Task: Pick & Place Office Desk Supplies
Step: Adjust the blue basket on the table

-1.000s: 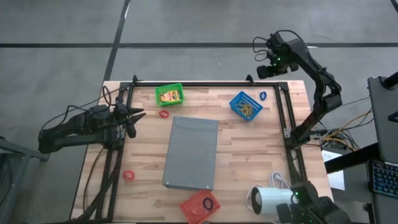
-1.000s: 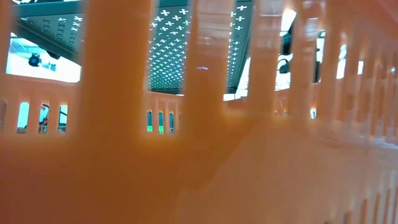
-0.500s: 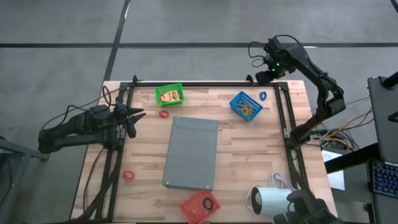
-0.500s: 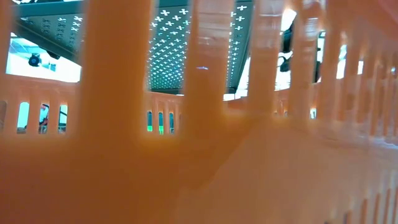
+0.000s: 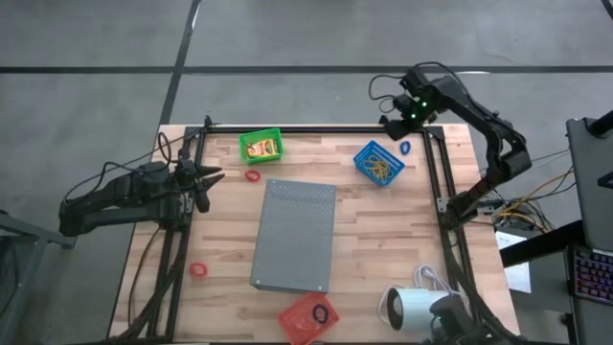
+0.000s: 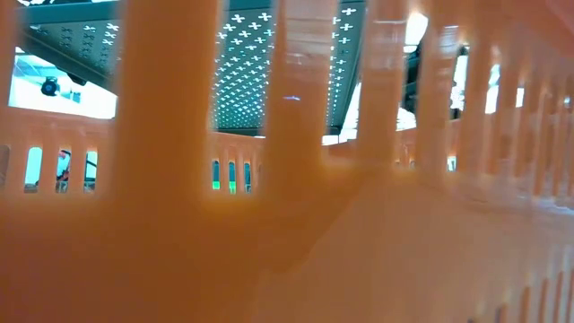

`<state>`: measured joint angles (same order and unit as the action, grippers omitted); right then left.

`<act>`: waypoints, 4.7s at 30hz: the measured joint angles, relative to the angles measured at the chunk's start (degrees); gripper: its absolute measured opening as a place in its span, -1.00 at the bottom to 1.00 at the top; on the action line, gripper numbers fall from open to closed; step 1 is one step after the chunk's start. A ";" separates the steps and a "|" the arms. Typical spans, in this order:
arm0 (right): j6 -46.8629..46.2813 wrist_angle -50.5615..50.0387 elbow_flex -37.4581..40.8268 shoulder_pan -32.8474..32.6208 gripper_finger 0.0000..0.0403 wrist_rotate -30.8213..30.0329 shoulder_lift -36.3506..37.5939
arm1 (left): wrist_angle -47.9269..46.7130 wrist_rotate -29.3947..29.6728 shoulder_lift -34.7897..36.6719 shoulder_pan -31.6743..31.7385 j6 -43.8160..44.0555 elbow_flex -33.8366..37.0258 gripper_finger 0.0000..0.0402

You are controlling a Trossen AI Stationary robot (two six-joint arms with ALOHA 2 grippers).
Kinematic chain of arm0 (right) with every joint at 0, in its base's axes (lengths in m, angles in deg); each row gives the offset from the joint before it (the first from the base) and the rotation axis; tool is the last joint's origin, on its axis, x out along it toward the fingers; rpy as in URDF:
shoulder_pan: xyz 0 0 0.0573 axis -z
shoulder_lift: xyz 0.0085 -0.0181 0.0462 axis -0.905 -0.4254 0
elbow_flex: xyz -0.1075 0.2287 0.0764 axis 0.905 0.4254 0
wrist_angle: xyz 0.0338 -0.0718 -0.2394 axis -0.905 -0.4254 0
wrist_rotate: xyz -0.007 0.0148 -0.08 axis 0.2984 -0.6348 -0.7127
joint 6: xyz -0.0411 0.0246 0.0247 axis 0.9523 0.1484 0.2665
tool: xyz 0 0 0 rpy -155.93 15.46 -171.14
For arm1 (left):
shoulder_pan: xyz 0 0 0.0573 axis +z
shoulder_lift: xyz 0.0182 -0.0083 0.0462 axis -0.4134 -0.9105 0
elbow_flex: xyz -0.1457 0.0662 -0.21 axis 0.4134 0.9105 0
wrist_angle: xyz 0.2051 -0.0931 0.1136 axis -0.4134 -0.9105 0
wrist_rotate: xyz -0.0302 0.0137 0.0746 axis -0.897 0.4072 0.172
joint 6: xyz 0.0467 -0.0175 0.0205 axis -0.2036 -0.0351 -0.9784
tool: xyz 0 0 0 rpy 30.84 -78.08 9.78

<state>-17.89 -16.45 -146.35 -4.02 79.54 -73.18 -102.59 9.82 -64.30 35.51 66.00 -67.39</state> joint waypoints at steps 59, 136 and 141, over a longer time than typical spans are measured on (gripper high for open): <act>-3.18 15.05 19.90 -8.82 -0.41 -7.34 0.00 | -0.01 0.00 0.00 0.00 0.02 0.02 -0.51; -34.70 26.83 20.23 -17.76 -0.94 0.79 -0.51 | -0.01 -0.02 0.02 0.00 0.01 0.02 -0.51; -37.38 29.30 20.25 -18.77 -0.94 2.95 -3.02 | -0.01 0.00 0.01 0.00 0.01 0.02 -0.51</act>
<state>-55.27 12.85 -126.10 -22.80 82.49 -76.20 -102.60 9.81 -64.29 35.51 66.02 -67.37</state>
